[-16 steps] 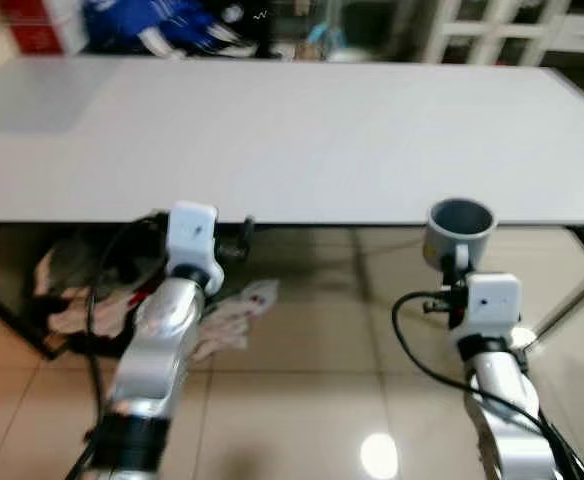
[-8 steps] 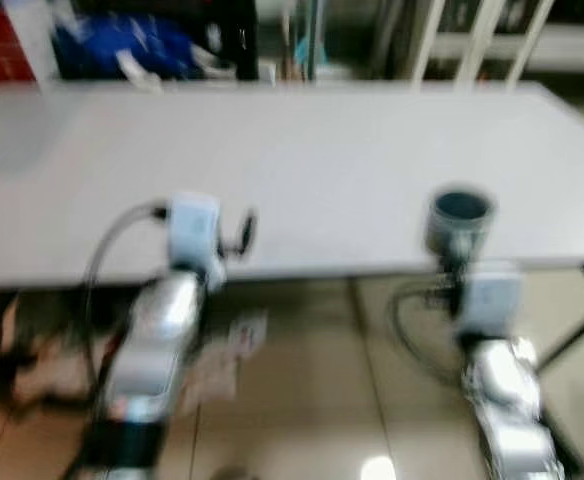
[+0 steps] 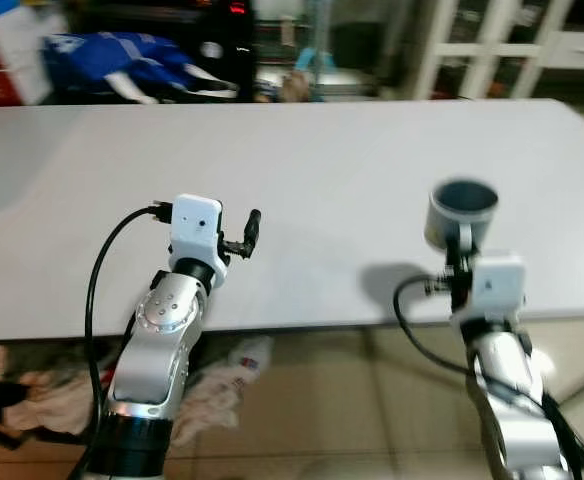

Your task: Setting the table

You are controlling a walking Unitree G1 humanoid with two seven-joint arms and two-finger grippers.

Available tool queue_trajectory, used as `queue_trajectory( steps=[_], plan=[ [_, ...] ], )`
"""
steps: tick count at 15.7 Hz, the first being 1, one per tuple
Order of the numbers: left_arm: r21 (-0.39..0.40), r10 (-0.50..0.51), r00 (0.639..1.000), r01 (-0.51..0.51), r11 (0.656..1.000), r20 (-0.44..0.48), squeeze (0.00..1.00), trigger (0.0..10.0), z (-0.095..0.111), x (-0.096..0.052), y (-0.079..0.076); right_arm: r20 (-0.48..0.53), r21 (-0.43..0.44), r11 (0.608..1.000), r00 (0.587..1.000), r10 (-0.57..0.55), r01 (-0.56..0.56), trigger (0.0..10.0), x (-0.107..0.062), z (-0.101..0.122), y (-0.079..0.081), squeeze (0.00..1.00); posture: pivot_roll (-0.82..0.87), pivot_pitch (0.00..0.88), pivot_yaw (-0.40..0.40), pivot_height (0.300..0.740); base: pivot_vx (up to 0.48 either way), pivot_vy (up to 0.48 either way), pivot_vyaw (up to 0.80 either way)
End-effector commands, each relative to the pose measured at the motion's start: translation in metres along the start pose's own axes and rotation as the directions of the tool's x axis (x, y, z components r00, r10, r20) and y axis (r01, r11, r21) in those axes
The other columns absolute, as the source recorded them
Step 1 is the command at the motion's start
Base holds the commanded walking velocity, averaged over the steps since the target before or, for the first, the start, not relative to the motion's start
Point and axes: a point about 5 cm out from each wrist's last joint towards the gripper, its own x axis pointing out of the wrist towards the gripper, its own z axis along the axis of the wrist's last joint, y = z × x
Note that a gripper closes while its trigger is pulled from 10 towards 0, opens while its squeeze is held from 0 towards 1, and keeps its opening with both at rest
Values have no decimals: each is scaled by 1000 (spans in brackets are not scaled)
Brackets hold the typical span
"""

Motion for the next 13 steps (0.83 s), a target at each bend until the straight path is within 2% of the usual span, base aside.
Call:
queue_trajectory(
  steps=[1, 4, 6, 8, 13],
  plan=[
    [7, 14, 1000, -14, 1000, 0, 0, 10000, 1, -2, 4, -8, 17, 1000, 1000, 21, -21, 10000, 5, 1, 5, 0, 52, 0, 0, 740, 0, 0, 0],
    [13, 24, 1000, -24, 1000, 0, 0, 10000, 3, -6, 5, 7, 45, 998, 999, 49, -49, 10000, 32, 9, 10, 0, 95, 0, -9, 740, 0, 0, 0],
    [28, 17, 1000, -17, 999, -3, 0, 10000, 5, -11, 7, -2, 52, 997, 998, 66, -65, 10000, 44, 8, 15, 0, 136, 0, -15, 740, 0, 0, 0],
    [66, 51, 999, -50, 997, -17, 0, 10000, 7, -20, 20, -33, 68, 996, 998, 61, -59, 10000, 60, 0, 19, 0, 197, 0, -18, 740, 0, 0, 0],
    [122, 70, 997, -66, 990, -34, 0, 10000, 14, -37, 32, -75, 114, 991, 994, 83, -74, 10000, 67, -13, 35, 0, 272, 0, -17, 740, 0, 0, 0]
  ],
)
